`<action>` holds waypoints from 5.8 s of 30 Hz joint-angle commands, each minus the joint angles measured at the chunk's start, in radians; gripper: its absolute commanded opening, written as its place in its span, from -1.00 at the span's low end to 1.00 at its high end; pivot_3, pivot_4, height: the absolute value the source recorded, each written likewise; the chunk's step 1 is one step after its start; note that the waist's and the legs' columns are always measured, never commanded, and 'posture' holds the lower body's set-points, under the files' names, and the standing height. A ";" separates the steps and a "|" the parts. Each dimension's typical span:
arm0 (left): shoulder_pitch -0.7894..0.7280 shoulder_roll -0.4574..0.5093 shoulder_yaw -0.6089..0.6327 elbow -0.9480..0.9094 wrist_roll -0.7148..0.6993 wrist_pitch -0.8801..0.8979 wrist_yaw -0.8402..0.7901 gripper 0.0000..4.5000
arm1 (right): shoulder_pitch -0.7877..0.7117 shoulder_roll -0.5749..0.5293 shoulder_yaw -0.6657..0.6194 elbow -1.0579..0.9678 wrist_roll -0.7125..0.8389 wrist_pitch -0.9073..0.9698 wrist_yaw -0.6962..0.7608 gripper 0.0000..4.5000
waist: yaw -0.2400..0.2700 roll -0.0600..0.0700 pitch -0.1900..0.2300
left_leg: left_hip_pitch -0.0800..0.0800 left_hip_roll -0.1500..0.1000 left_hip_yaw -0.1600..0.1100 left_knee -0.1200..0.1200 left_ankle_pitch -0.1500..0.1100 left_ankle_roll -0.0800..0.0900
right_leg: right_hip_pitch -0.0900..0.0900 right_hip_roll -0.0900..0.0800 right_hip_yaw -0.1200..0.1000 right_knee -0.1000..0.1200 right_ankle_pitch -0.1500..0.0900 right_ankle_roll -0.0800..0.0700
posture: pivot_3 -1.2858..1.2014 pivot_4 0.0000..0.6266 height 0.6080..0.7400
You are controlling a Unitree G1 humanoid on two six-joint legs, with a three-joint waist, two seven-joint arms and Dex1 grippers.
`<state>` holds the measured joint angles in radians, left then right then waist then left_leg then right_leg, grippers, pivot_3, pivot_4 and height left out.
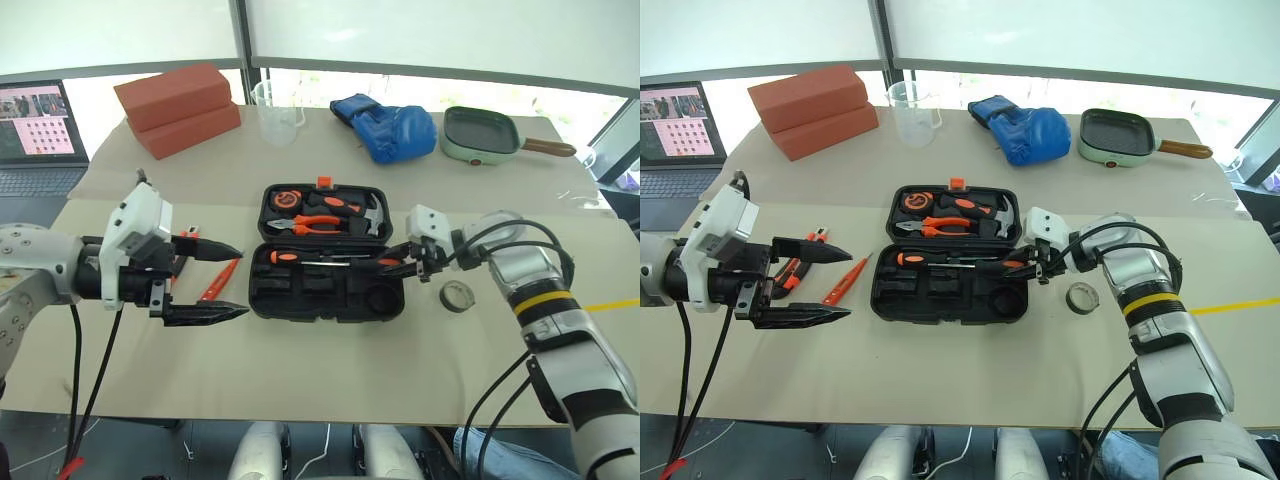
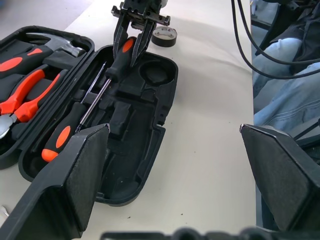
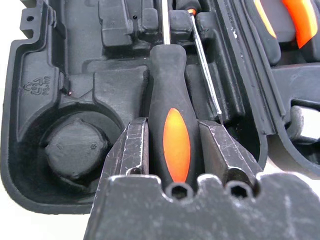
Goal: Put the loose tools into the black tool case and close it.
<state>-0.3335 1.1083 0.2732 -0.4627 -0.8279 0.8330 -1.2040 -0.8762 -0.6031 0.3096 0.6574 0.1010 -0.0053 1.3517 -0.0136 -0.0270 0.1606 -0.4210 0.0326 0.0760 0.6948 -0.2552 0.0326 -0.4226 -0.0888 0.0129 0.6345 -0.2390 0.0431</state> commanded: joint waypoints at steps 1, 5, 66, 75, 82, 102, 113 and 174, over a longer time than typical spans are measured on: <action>-0.039 0.004 -0.010 0.000 0.001 -0.027 0.004 1.00 | -0.010 0.020 -0.022 0.004 -0.013 -0.029 -0.003 -0.54 | 0.000 0.000 0.000 | 0.000 0.000 0.000 0.000 0.000 0.000 | 0.000 0.000 0.000 0.000 0.000 0.000 | 0.03 -0.52 0.98; -0.057 -0.001 -0.032 0.011 0.005 -0.038 0.005 1.00 | -0.009 0.036 -0.031 0.014 -0.029 -0.040 -0.011 -0.54 | 0.000 0.000 0.000 | 0.000 0.000 0.000 0.000 0.000 0.000 | -0.001 0.000 0.000 0.007 0.000 0.000 | 0.03 -0.52 0.98; -0.093 -0.015 -0.110 0.068 0.088 -0.119 -0.028 1.00 | -0.005 0.172 -0.126 -0.210 0.075 0.317 -0.058 -0.99 | -0.003 0.001 0.001 | 0.005 0.001 0.007 0.000 0.002 -0.004 | -0.001 0.001 0.002 0.010 0.000 -0.002 | 0.03 -0.52 0.98; 0.012 -0.039 -0.036 0.075 0.109 -0.069 0.112 1.00 | 0.079 0.044 -0.222 -0.505 0.201 0.488 -0.057 -0.99 | 0.000 0.001 0.001 | 0.005 0.001 0.006 0.000 0.002 -0.003 | -0.001 0.001 0.002 0.009 0.000 -0.002 | 0.03 -0.52 0.98; 0.419 -0.112 0.278 -0.022 0.157 0.005 0.254 1.00 | 0.195 -0.119 -0.366 -0.855 0.430 0.665 -0.021 -0.03 | -0.006 0.001 0.001 | 0.005 0.003 0.003 -0.002 0.001 -0.002 | -0.002 -0.001 0.003 0.008 0.000 -0.002 | 0.03 -0.52 0.98; 0.288 0.071 0.199 -0.024 0.122 0.414 0.424 1.00 | 0.338 -0.226 -0.450 -1.123 0.678 0.738 -0.137 0.99 | 0.025 -0.002 0.002 | 0.007 0.002 0.002 -0.002 0.000 -0.001 | 0.000 -0.005 0.000 0.008 0.000 -0.005 | 0.03 -0.52 0.98; -0.312 0.062 -0.378 0.228 0.185 0.632 0.453 1.00 | 0.474 -0.205 -0.464 -1.259 0.706 0.722 -0.272 0.99 | 0.008 -0.003 0.003 | 0.005 0.001 0.004 -0.002 0.000 -0.001 | -0.001 0.000 0.002 0.008 -0.001 -0.003 | 0.03 -0.52 0.98; -0.649 -0.283 -0.711 0.560 0.684 -0.316 -0.148 -0.83 | 0.662 -0.289 -0.549 -1.385 0.839 0.725 -0.470 1.00 | 0.029 -0.005 0.004 | -0.002 -0.001 0.001 0.008 -0.001 0.003 | -0.001 -0.002 0.000 0.008 -0.001 0.001 | 0.03 -0.52 0.98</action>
<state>-0.9546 0.8336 -0.4116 0.1181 -0.1763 0.5457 -1.3209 -0.2115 -0.8833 -0.2101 -0.6955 0.9228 0.7286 0.8923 0.0152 -0.0324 0.1649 -0.4228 0.0313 0.0767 0.7029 -0.2564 0.0353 -0.4230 -0.0902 0.0128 0.6423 -0.2396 0.0438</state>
